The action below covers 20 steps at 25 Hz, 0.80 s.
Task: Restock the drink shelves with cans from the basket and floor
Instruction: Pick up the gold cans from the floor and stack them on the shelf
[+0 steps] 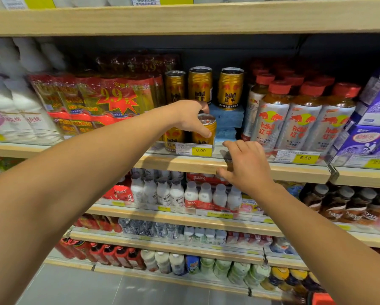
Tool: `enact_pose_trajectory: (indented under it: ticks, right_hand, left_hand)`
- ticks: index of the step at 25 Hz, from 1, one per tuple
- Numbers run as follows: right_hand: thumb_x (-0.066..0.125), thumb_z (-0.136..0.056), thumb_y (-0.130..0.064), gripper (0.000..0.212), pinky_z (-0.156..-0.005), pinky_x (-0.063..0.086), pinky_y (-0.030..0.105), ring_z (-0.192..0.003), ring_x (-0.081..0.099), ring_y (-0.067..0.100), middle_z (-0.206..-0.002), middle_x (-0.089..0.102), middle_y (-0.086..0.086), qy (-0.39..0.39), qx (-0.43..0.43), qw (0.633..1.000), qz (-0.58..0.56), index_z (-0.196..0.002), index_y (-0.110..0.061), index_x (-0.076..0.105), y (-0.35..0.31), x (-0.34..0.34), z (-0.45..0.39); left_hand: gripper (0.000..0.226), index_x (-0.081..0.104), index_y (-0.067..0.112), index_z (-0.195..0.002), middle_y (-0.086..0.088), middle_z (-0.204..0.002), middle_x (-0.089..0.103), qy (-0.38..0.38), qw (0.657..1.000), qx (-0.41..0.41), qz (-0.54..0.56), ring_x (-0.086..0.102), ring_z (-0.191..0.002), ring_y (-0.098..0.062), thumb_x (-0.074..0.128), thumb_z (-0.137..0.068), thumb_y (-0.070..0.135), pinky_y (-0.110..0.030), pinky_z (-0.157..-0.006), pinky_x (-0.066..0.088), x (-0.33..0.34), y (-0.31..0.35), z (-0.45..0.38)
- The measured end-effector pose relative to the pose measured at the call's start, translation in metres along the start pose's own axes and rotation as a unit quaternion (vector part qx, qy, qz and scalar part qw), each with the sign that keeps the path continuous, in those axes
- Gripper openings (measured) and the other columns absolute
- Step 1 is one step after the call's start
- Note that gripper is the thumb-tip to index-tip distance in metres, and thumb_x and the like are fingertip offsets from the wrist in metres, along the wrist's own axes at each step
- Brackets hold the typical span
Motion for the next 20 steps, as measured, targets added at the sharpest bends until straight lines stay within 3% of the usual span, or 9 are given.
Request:
enact_pose_trajectory:
  ticks: [2, 4, 8, 11, 14, 18, 20]
  right_hand:
    - [0.065, -0.080, -0.053, 0.071, -0.106, 0.026, 0.038, -0.118, 0.045, 0.025, -0.126, 0.055, 0.001, -0.012, 0.003, 1.000, 0.003, -0.139, -0.020, 0.043, -0.002, -0.006, 0.001]
    - [0.067, -0.080, -0.048, 0.072, -0.107, 0.027, 0.038, -0.123, 0.043, 0.025, -0.132, 0.052, 0.003, -0.007, 0.006, 1.000, 0.006, -0.140, -0.018, 0.042, -0.009, -0.014, 0.008]
    - [0.069, -0.081, -0.043, 0.072, -0.110, 0.028, 0.040, -0.130, 0.039, 0.027, -0.140, 0.046, 0.006, -0.008, 0.025, 1.000, 0.002, -0.141, -0.014, 0.042, -0.031, -0.030, 0.035]
    - [0.069, -0.082, -0.041, 0.073, -0.109, 0.032, 0.041, -0.130, 0.039, 0.030, -0.141, 0.046, 0.009, -0.041, 0.037, 0.998, -0.013, -0.143, -0.012, 0.040, -0.057, -0.040, 0.068]
    - [0.071, -0.083, -0.041, 0.075, -0.105, 0.036, 0.043, -0.126, 0.043, 0.033, -0.138, 0.048, 0.012, -0.065, 0.050, 0.997, -0.014, -0.144, -0.010, 0.041, -0.078, -0.047, 0.110]
    - [0.068, -0.086, -0.044, 0.078, -0.106, 0.035, 0.040, -0.129, 0.042, 0.031, -0.142, 0.046, 0.011, -0.122, 0.105, 0.987, -0.022, -0.148, -0.012, 0.035, -0.087, -0.050, 0.178]
    - [0.067, -0.087, -0.045, 0.078, -0.107, 0.035, 0.040, -0.130, 0.041, 0.030, -0.142, 0.046, 0.011, -0.142, 0.135, 0.980, -0.023, -0.149, -0.013, 0.033, -0.080, -0.049, 0.219]
  left_hand:
    - [0.081, 0.042, 0.022, -0.143, -0.003, -0.135, 0.057, 0.029, 1.000, 0.002, 0.002, 0.054, -0.116, -0.023, 0.073, -0.075, 0.054, -0.039, -0.094, 0.047, -0.003, -0.001, 0.011]
    - [0.078, 0.042, 0.024, -0.144, -0.001, -0.142, 0.053, 0.077, 0.997, 0.005, 0.006, 0.048, -0.128, -0.026, 0.072, -0.077, 0.051, -0.050, -0.104, 0.041, -0.010, -0.004, 0.032]
    - [0.066, 0.048, 0.028, -0.139, 0.002, -0.139, 0.055, 0.174, 0.983, 0.020, 0.058, 0.049, -0.128, -0.023, 0.071, -0.079, 0.046, -0.047, -0.104, 0.043, -0.015, -0.010, 0.088]
    - [0.060, 0.053, 0.026, -0.136, 0.003, -0.137, 0.058, 0.205, 0.972, 0.037, 0.111, 0.052, -0.126, -0.019, 0.071, -0.080, 0.040, -0.040, -0.104, 0.044, 0.002, -0.010, 0.135]
    - [0.058, 0.054, 0.025, -0.136, 0.003, -0.137, 0.058, 0.180, 0.969, 0.059, 0.160, 0.052, -0.127, -0.018, 0.071, -0.082, 0.037, -0.033, -0.103, 0.041, 0.040, 0.000, 0.178]
    - [0.062, 0.047, 0.027, -0.142, -0.001, -0.142, 0.054, 0.102, 0.971, 0.070, 0.204, 0.053, -0.125, -0.024, 0.068, -0.085, 0.040, -0.034, -0.098, 0.043, 0.104, 0.021, 0.211]
    - [0.066, 0.042, 0.027, -0.146, 0.000, -0.148, 0.047, 0.058, 0.974, 0.083, 0.204, 0.048, -0.132, -0.023, 0.067, -0.087, 0.042, -0.037, -0.103, 0.042, 0.139, 0.044, 0.224]
Point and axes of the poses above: each hand's wrist, its own z-axis away from the middle knuckle, its own x-axis out of the palm, y = z × x, the point moved 5 cm from there along -z, towards the middle knuckle
